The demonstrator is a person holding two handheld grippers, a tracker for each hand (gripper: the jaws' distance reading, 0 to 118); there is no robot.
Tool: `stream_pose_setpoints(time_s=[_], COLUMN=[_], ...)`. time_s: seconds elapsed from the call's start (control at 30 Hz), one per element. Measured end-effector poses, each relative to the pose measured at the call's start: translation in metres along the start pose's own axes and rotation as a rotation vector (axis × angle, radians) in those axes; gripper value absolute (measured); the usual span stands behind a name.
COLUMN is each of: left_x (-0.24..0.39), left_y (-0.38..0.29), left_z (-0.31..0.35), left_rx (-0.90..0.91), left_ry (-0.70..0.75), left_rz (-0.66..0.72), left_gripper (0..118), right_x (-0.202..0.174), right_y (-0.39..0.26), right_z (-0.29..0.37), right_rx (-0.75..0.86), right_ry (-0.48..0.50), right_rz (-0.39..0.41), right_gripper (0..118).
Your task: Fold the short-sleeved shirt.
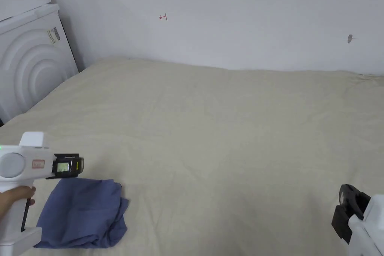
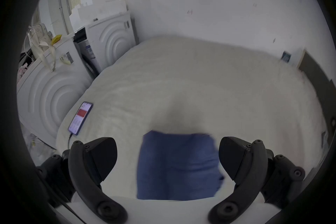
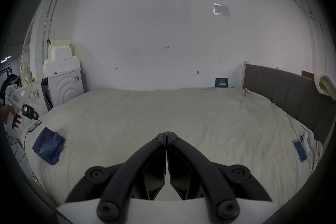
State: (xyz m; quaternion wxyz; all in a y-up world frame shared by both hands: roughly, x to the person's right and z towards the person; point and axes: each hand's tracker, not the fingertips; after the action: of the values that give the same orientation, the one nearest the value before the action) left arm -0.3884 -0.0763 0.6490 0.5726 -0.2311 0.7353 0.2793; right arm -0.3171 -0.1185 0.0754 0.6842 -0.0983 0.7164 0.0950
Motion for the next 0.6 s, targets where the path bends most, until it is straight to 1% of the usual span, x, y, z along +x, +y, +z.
stream_pose_setpoints(time_s=[0.1, 0.2, 0.27, 0.37, 0.4, 0.53, 0.6], left_x=[0.018, 0.04, 0.055, 0.081, 0.09, 0.129, 0.147], left_y=[0.008, 0.012, 0.012, 0.009, 0.007, -0.007, -0.014], left_z=[0.029, 0.052, 0.07, 0.091, 0.096, 0.107, 0.108], left_rx=[0.072, 0.147, 0.226, 0.357, 0.383, 0.5, 0.546], left_ry=[-0.069, -0.109, -0.121, -0.13, -0.138, -0.107, -0.116], left_rz=[0.032, 0.014, -0.01, -0.017, -0.024, -0.123, -0.153], left_gripper=[115, 115, 109, 83, 71, 31, 6], right_x=[0.005, 0.009, 0.012, 0.017, 0.018, 0.023, 0.026], right_y=[0.012, 0.026, 0.034, 0.044, 0.047, 0.054, 0.057], right_z=[0.004, 0.01, 0.013, 0.018, 0.019, 0.024, 0.025], right_rx=[0.038, 0.08, 0.107, 0.141, 0.15, 0.182, 0.19], right_ry=[0.0, -0.002, -0.003, -0.004, -0.005, -0.011, -0.017], right_rz=[0.008, 0.019, 0.027, 0.03, 0.033, 0.032, 0.031], right_gripper=[0, 0, 0, 0, 0, 0, 0])
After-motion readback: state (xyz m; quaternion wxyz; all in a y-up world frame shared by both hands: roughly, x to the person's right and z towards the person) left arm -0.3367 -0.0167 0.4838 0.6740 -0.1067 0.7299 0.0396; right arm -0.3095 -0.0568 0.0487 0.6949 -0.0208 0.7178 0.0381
